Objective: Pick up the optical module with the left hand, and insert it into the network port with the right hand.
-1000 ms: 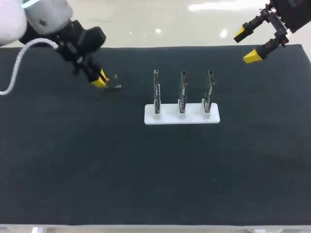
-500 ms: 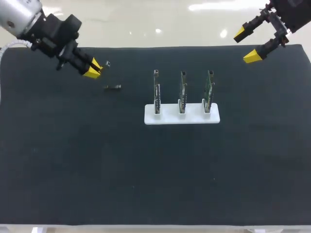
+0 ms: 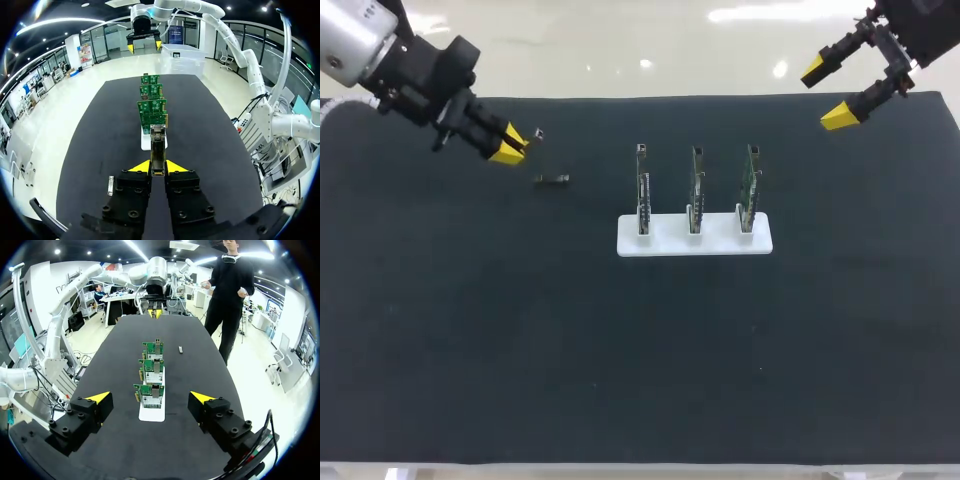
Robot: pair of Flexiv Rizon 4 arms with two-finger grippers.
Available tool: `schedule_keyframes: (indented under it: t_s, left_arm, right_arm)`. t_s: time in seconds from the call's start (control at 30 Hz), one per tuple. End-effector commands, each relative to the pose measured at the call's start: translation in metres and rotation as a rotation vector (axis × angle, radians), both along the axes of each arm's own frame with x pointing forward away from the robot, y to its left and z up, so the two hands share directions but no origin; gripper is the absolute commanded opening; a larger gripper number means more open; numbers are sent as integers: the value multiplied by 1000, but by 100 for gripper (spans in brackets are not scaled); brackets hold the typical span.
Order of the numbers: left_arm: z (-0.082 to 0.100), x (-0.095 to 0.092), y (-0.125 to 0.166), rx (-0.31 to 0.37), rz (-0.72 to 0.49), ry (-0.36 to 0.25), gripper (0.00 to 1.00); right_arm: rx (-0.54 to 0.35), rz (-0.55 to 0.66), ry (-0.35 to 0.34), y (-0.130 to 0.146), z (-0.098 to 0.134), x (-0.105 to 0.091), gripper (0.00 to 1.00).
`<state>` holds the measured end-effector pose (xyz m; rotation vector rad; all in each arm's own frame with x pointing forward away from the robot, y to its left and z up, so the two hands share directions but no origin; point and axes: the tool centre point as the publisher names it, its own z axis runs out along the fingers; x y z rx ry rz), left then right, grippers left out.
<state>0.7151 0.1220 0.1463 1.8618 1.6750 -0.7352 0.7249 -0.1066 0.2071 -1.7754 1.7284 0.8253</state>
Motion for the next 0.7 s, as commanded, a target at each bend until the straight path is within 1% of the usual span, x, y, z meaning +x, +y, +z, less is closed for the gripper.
schedule_keyframes:
  t_s: [0.03, 0.13, 0.23, 0.37, 0.53, 0.57, 0.7]
  left_arm:
    - [4, -2, -19, -126, 3, -7, 0]
    - [15, -6, -40, -234, -1, -1, 0]
    - [26, -8, -63, -298, 10, 11, 0]
    - [36, -10, -86, -363, 28, 23, 0]
    - [46, -12, -106, -436, 45, 44, 0]
    - [47, -13, -109, -461, 45, 39, 0]
    - [52, -15, -121, -509, 43, 38, 0]
  right_arm:
    - [0, 0, 0, 0, 0, 0, 100]
    - [0, 0, 0, 0, 0, 0, 100]
    - [0, 0, 0, 0, 0, 0, 100]
    - [0, 0, 0, 0, 0, 0, 100]
    - [0, 0, 0, 0, 0, 0, 100]
    - [0, 0, 0, 0, 0, 0, 100]
    - [0, 0, 0, 0, 0, 0, 100]
